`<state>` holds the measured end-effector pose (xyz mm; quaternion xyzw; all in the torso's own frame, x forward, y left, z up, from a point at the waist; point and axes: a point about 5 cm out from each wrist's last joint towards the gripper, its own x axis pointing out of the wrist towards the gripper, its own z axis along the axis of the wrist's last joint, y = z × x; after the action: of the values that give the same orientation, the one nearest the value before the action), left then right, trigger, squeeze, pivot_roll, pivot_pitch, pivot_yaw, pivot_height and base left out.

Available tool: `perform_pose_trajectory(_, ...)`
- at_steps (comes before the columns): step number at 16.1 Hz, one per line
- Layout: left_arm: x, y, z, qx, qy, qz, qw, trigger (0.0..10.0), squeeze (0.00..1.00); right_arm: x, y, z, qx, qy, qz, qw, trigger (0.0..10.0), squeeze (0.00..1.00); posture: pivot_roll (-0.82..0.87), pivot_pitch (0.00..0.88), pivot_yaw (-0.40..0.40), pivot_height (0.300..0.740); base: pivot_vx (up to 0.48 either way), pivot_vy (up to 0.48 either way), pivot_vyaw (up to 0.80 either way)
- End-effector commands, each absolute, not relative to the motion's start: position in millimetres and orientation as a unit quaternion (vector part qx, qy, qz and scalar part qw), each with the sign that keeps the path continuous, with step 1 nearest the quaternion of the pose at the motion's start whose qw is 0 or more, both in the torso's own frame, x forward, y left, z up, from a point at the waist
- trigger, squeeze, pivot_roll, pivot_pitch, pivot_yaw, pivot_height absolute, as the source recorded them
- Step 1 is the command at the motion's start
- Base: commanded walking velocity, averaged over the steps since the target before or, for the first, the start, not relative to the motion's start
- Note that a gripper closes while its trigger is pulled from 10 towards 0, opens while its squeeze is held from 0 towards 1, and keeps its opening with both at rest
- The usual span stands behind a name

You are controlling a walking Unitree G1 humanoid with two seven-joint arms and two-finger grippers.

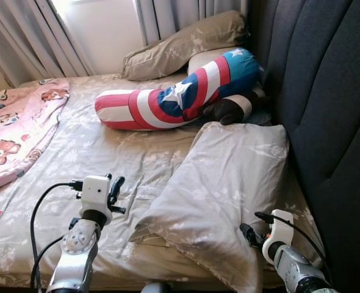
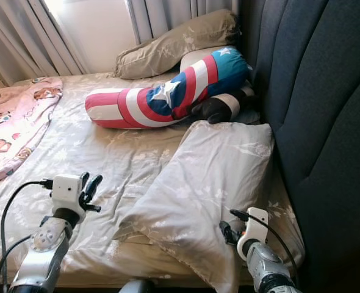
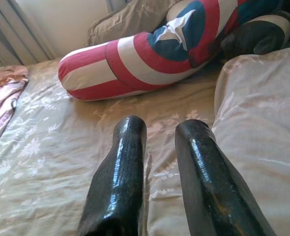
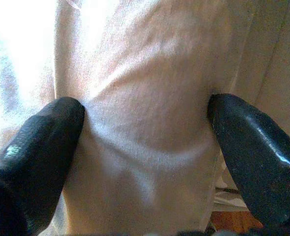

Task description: Clean up the room

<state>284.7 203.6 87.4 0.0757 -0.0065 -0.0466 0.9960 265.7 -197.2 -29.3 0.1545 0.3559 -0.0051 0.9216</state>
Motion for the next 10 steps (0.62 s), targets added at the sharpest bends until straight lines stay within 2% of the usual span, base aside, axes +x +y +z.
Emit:
perform_pose_trajectory(1,281.8,211.6,88.7,0.082,-0.002,-0.042,0.996,10.0,0.0,255.1,-185.3,-39.9,0.166,0.385,0.008,0.908,10.0,0.0,0.02,0.0,0.128,0.661,0.0,0.0,0.0)
perform_pose_trajectory(5,266.8,208.3,87.8,0.087,0.008,-0.064,0.994,10.0,0.0,243.7,-185.3,-48.0,0.175,0.387,-0.01,0.905,10.0,0.0,0.03,0.0,0.172,0.661,0.0,0.0,0.0)
perform_pose_trajectory(10,255.9,202.1,102.0,0.079,-0.007,-0.06,0.995,10.0,0.0,251.3,-175.0,-43.7,0.169,0.386,0.022,0.906,10.0,0.0,0.09,0.044,0.145,0.661,0.0,0.0,0.0)
